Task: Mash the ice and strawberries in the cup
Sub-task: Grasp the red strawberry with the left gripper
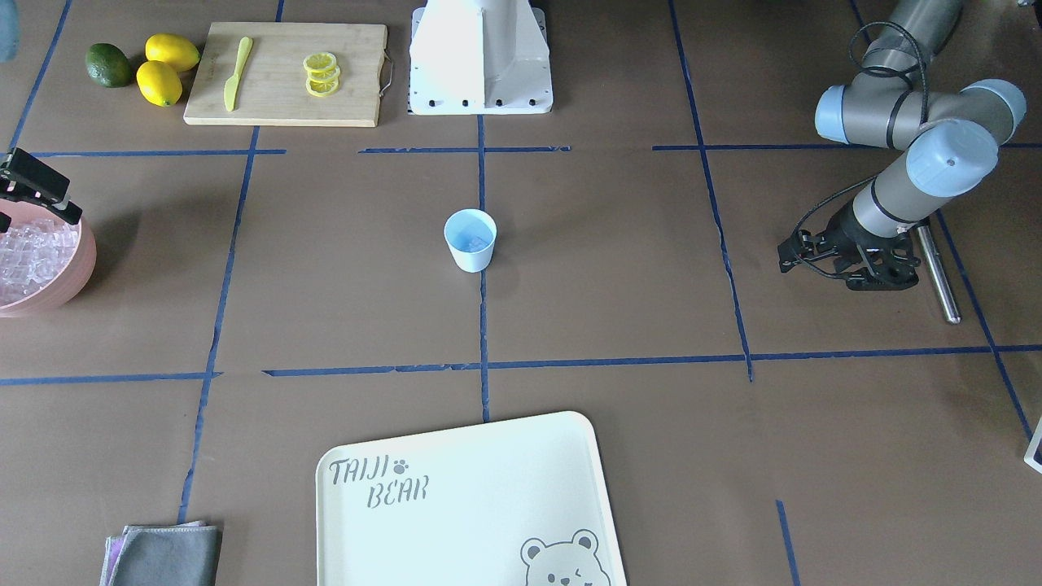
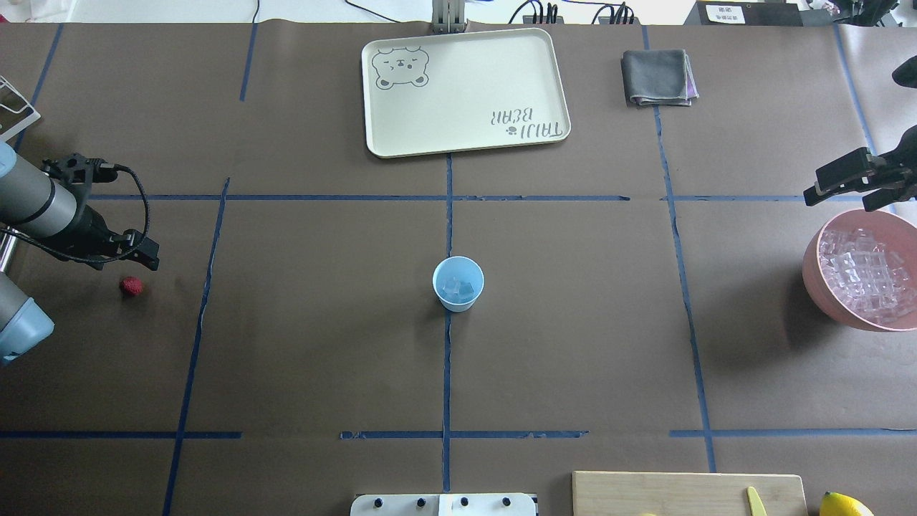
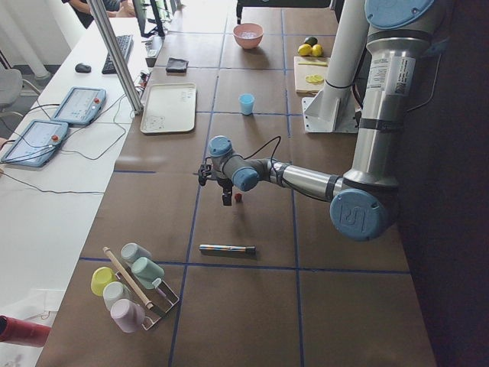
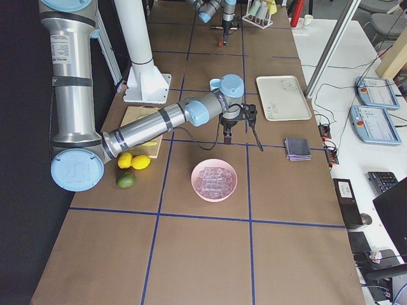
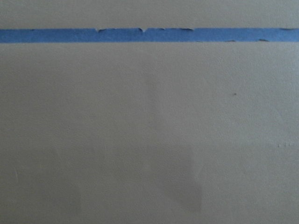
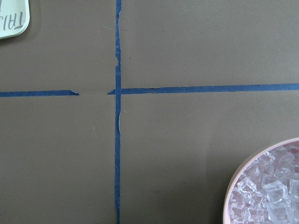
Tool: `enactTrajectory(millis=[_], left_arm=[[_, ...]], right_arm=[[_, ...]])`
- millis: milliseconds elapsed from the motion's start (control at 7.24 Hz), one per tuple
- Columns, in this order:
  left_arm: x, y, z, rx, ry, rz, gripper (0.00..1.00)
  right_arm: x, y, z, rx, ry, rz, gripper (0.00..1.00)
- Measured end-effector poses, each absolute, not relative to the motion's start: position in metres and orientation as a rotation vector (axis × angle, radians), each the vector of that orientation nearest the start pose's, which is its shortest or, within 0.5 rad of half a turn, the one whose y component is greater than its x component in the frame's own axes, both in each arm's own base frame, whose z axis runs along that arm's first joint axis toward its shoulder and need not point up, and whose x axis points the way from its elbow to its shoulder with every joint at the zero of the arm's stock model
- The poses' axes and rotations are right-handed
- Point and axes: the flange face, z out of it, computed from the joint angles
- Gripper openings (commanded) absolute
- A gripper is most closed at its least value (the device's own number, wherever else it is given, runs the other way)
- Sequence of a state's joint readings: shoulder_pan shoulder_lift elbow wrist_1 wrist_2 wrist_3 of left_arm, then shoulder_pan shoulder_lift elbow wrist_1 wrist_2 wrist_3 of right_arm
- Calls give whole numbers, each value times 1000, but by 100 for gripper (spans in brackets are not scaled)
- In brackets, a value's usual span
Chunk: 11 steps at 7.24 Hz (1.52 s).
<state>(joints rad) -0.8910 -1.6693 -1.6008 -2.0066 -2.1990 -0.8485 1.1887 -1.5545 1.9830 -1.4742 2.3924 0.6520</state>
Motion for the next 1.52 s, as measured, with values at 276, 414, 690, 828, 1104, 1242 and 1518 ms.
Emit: enactTrajectory(millis=[276, 414, 690, 828, 1104, 1242, 1518], left_arm=[[292, -477, 552, -34, 813, 14, 100], [291, -474, 555, -41, 811, 14, 100], [291, -472, 558, -49, 808, 14, 95], [292, -471, 558, -51, 809, 16, 86], [293, -470, 558, -55, 810, 20, 49], [294, -469, 558, -57, 810, 21, 24], [295, -469, 558, -60, 809, 23, 0]], right_arm=[[-125, -472, 434, 32, -939, 35, 100], [-125, -472, 435, 31, -938, 35, 100], [-125, -472, 435, 29, -938, 35, 100], [-125, -472, 436, 29, -938, 35, 100], [-125, -472, 436, 28, -939, 35, 100], [-125, -472, 436, 28, -939, 35, 100], [-125, -472, 435, 28, -940, 34, 100]])
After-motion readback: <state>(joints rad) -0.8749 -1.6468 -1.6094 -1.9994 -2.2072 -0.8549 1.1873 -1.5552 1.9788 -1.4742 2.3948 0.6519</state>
